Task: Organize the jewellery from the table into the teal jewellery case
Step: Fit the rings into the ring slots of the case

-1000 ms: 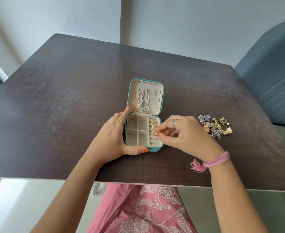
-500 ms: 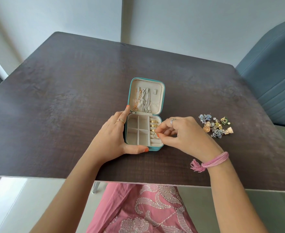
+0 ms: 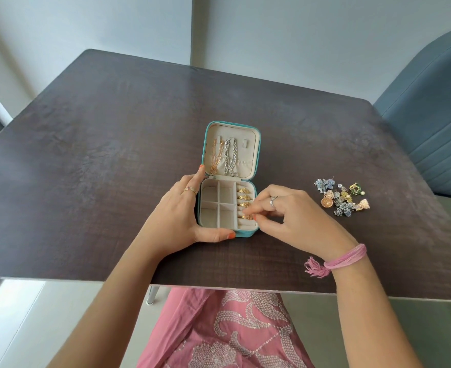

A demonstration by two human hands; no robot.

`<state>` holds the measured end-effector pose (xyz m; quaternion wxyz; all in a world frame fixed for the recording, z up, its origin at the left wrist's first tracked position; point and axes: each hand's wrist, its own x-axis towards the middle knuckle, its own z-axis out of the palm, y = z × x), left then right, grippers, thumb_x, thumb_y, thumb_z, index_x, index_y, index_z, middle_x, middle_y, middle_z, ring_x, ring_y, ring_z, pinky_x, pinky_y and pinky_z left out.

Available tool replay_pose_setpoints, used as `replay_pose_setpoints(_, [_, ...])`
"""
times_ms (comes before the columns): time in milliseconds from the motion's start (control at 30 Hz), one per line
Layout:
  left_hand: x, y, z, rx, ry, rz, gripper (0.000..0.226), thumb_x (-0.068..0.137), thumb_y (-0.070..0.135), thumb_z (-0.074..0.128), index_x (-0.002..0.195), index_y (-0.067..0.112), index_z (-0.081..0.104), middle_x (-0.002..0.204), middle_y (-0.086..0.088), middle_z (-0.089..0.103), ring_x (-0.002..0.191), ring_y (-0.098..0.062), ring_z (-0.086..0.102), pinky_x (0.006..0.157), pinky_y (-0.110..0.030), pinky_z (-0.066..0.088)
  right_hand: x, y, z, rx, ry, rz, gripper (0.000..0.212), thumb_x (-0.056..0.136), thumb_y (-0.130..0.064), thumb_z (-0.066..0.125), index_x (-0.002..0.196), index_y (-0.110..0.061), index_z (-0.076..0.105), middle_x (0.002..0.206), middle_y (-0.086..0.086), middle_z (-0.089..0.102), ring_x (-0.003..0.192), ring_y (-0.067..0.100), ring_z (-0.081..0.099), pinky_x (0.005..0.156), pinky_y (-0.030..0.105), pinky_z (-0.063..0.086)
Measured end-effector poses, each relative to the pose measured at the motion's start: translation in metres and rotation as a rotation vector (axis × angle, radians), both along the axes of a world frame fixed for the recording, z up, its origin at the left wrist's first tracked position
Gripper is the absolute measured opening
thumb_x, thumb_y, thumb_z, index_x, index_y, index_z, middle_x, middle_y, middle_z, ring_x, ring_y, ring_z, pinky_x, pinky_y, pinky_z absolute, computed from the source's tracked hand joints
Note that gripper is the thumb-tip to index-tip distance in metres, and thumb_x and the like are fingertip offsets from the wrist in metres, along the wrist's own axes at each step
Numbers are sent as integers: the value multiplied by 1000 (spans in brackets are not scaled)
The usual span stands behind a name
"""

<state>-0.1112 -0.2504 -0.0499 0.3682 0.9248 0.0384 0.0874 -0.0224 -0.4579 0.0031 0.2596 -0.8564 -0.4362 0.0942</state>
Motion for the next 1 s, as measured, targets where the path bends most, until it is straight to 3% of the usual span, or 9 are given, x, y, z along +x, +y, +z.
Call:
replay_pose_setpoints(133, [1, 0, 0, -1, 13, -2, 131, 48, 81, 61, 153, 28, 4, 142, 7, 37, 128, -8, 36, 103, -22, 29, 1, -6, -2, 43, -58, -68, 30, 87, -3, 57, 101, -23, 75, 94, -11, 60, 64, 13, 58, 63, 28, 49])
replay_pose_setpoints(333, [0, 0, 0, -1, 14, 0, 132, 47, 81, 60, 152, 28, 2, 142, 8, 36, 128, -6, 35, 102, -20, 27, -1, -8, -8, 12, -84, -49, 36, 87, 2, 54, 98, -25, 76, 92, -12, 57, 64, 15, 53, 58, 19, 41])
replay_pose_setpoints(500, [-1, -1, -1, 5, -13, -3, 130, 49, 80, 60, 152, 26, 2, 141, 5, 38, 127, -6, 35, 101, -18, 25, 2, -14, -9, 114, -72, -81, 36, 86, 2, 55, 99, -25, 74, 93, -10, 59, 68, 15, 58, 64, 22, 48])
replay_pose_setpoints(600, [-1, -1, -1, 5, -12, -3, 129, 50, 79, 60, 152, 27, 1, 142, 6, 37, 127, -5, 34, 101, -17, 24, 8, -25, -5, 215, -106, -172, 34, 85, 5, 56, 96, -23, 74, 93, -12, 60, 81, 8, 62, 74, 15, 51])
replay_pose_setpoints(733, [-2, -1, -2, -6, -30, -6, 129, 50, 77, 61, 153, 24, 4, 140, 4, 40, 127, -7, 36, 102, -18, 24, 18, -45, -3, 263, -168, -307, 33, 84, 7, 58, 91, -21, 73, 91, -12, 62, 76, 11, 62, 70, 10, 48])
replay_pose_setpoints(867, [-2, -1, -2, -12, -30, -1, 130, 50, 77, 63, 153, 24, 5, 139, 6, 40, 125, -5, 35, 102, -17, 24, 27, -66, -7, 309, -190, -461, 33, 84, 4, 57, 90, -26, 72, 92, -6, 66, 75, 14, 65, 68, 18, 50])
replay_pose_setpoints(900, [-1, -2, -2, -8, -34, 0, 130, 50, 77, 62, 153, 23, 5, 139, 5, 40, 126, -5, 35, 103, -16, 23, 29, -70, -8, 341, -183, -505, 34, 84, 3, 57, 90, -27, 71, 93, -5, 66, 74, 12, 66, 68, 19, 51])
replay_pose_setpoints(1000, [-1, -3, -3, -1, -35, 5, 130, 49, 76, 62, 153, 22, 5, 141, 5, 38, 127, -4, 32, 102, -13, 20, 30, -78, -13, 460, -161, -623, 31, 86, 3, 55, 89, -24, 69, 91, -6, 64, 69, -5, 64, 61, 6, 45])
